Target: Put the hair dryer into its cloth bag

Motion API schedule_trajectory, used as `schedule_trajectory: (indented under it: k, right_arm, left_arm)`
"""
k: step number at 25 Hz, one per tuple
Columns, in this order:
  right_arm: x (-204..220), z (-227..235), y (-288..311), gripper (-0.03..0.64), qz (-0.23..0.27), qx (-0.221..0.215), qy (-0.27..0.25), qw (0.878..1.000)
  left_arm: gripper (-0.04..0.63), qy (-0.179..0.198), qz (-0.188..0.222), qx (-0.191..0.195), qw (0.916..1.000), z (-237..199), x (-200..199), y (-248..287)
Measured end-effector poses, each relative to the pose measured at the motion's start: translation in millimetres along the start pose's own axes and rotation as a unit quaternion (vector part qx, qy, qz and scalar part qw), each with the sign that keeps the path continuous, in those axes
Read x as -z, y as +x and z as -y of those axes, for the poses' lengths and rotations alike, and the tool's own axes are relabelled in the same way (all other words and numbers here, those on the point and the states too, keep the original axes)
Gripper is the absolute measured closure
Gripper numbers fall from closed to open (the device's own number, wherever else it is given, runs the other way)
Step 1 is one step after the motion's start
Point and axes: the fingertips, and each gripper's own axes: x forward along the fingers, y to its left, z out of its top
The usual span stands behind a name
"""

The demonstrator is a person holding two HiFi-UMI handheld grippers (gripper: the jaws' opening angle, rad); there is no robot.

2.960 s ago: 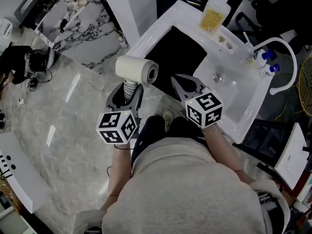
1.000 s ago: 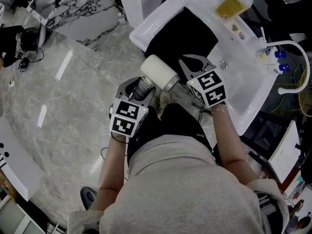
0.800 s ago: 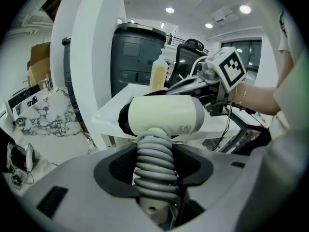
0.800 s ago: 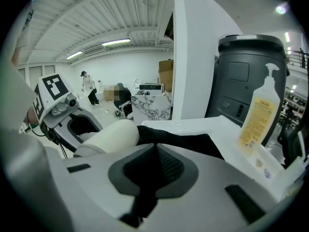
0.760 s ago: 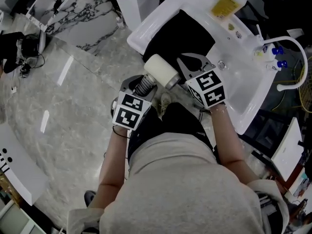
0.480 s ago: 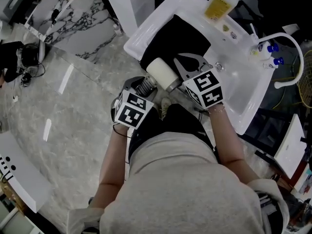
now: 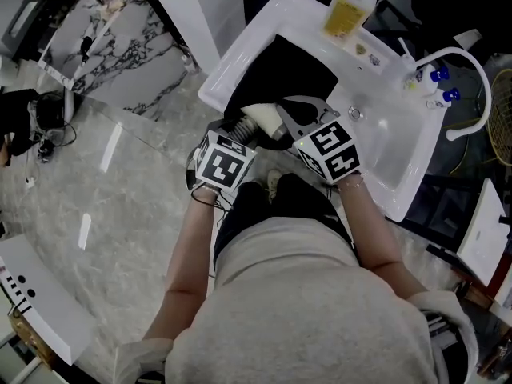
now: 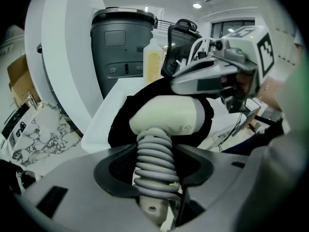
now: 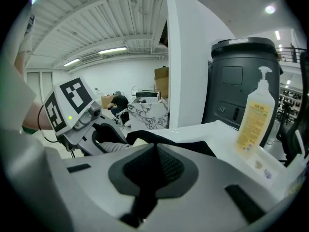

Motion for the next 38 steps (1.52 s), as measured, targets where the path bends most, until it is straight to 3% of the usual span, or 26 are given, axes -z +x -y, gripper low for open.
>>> schedule_trajectory:
  k: [12,18,25,32,38]
  right_arm:
    - [11.2,-6.0,7.8,0.604,-0.006,-0.013,0.037,0.999]
    - [16.8,-5.3,13.1,0.604,-0.005,-0.018,0.066,0.998]
    - [24.2,-1.7,15.2,0.605,-0.004,-0.023,0.098,0.995]
    - [34.7,-10.3,21.4,0.605,-0.009,-0.028,0.114,0.993]
    - [38.2,-14.4,20.4,0.606,-0.008,-0.028,0.126,0.992]
  left_arm:
    - [0.37,-0.057,-0.032,-0.069,0.9954,-25.0,-5.4,25.0]
    - [0.37,-0.042,-0.056,-0.091,0.9934,-29.2,-13.3,32.9]
    - [0.369,-0.052,-0.072,-0.089,0.992,-29.4,-17.7,39.2]
    - [0.37,-0.03,-0.078,-0.08,0.9932,-27.6,-17.1,43.0]
    - [0.352,-0.022,-0.051,-0.067,0.9962,-23.1,-17.8,39.8]
